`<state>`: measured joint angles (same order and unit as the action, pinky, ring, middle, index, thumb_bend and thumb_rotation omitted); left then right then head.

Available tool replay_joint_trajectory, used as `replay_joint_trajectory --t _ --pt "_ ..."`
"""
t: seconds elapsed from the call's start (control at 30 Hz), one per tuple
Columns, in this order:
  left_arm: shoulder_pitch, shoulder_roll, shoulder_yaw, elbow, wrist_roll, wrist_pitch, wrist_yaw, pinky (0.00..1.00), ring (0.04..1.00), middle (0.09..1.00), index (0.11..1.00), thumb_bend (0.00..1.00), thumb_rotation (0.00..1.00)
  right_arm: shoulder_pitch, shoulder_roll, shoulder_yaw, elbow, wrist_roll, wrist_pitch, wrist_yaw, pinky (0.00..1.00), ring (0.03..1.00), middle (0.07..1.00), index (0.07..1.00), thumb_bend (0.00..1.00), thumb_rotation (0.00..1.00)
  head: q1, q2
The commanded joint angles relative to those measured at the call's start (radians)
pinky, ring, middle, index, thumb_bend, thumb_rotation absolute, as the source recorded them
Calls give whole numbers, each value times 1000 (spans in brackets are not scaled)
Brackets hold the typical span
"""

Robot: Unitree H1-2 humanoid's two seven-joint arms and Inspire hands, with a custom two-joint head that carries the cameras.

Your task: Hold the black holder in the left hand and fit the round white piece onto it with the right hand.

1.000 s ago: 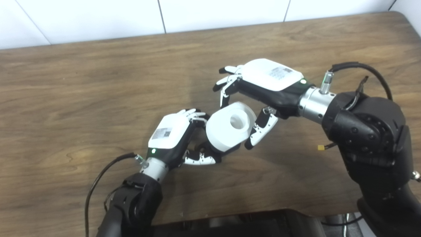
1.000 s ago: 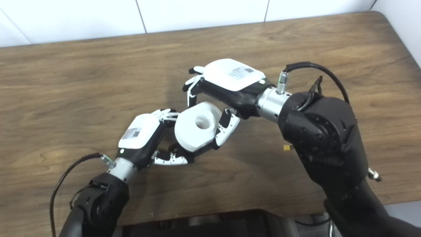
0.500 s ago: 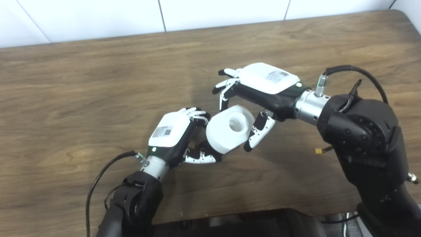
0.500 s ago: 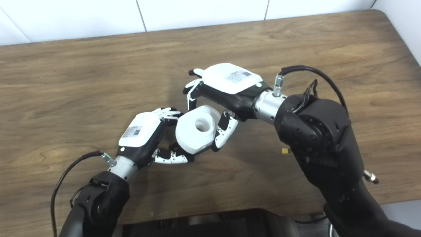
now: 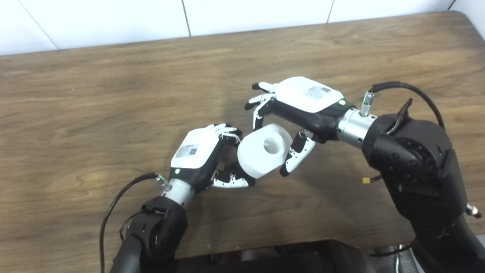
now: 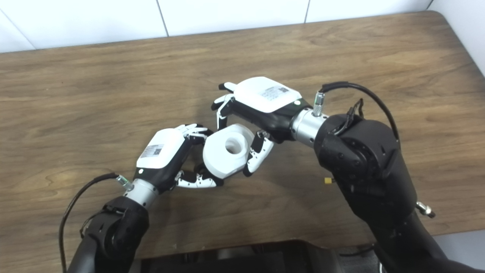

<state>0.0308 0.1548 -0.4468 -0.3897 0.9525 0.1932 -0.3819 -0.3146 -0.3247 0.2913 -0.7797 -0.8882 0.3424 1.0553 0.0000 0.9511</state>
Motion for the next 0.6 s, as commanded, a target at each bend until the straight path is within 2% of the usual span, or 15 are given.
replay_joint_trajectory --t 0.0,0.57 --pt "19 6 -11 8 0 32 -59 895 894 823 489 516 58 -17 4 -10 -7 3 -25 -38 947 987 857 487 516 147 -3 2" --pt "15 3 -16 1 11 43 -72 888 894 822 489 516 57 2 12 4 21 -2 -46 -63 921 972 855 487 516 149 -2 7"
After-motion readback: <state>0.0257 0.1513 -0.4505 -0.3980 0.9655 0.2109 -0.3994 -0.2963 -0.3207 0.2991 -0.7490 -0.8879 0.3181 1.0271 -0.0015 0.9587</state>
